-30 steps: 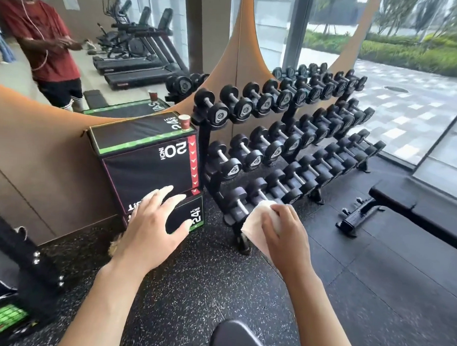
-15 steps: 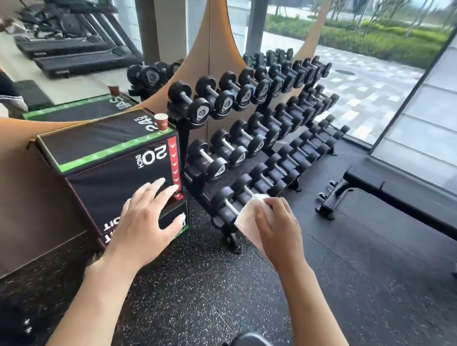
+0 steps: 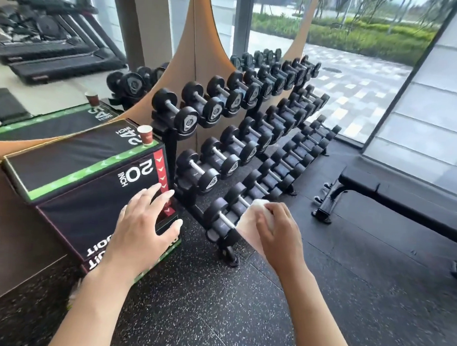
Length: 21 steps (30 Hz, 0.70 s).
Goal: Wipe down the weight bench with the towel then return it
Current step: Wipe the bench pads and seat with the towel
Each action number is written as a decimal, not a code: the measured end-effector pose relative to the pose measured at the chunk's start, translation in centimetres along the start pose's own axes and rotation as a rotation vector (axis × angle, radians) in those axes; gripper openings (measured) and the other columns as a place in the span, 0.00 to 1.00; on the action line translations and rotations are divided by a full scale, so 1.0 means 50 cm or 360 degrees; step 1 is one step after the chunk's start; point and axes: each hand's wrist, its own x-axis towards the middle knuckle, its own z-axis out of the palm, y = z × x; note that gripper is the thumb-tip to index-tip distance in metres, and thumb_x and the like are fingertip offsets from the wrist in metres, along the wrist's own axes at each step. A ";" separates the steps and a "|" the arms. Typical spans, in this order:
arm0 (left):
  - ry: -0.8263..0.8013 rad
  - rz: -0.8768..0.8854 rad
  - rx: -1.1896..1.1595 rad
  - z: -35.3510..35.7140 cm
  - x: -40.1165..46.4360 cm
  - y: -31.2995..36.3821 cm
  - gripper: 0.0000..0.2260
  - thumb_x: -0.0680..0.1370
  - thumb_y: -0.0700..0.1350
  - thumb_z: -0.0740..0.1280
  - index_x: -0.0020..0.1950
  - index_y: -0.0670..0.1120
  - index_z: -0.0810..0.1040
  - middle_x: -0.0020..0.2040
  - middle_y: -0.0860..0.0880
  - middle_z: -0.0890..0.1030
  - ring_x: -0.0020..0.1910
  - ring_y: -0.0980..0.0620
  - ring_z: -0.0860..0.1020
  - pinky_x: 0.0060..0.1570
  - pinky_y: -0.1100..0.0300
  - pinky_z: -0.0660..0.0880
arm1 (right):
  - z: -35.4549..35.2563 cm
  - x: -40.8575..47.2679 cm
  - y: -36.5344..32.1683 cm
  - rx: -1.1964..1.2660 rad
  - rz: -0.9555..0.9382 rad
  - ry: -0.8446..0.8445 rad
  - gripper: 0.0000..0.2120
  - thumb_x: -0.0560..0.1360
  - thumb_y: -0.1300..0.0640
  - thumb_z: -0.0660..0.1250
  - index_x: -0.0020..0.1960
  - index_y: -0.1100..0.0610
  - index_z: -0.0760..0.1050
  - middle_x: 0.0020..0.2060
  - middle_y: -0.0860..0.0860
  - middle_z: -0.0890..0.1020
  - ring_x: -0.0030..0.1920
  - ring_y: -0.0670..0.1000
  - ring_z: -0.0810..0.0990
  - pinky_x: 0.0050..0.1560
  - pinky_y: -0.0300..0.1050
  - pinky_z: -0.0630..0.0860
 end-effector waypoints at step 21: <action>-0.0068 0.0211 -0.0019 0.063 0.308 -0.002 0.26 0.80 0.58 0.66 0.78 0.55 0.70 0.80 0.53 0.66 0.80 0.51 0.60 0.80 0.47 0.59 | 0.088 0.223 0.067 0.0104 0.0182 0.0141 0.08 0.82 0.48 0.65 0.60 0.48 0.74 0.54 0.41 0.78 0.49 0.44 0.78 0.52 0.48 0.78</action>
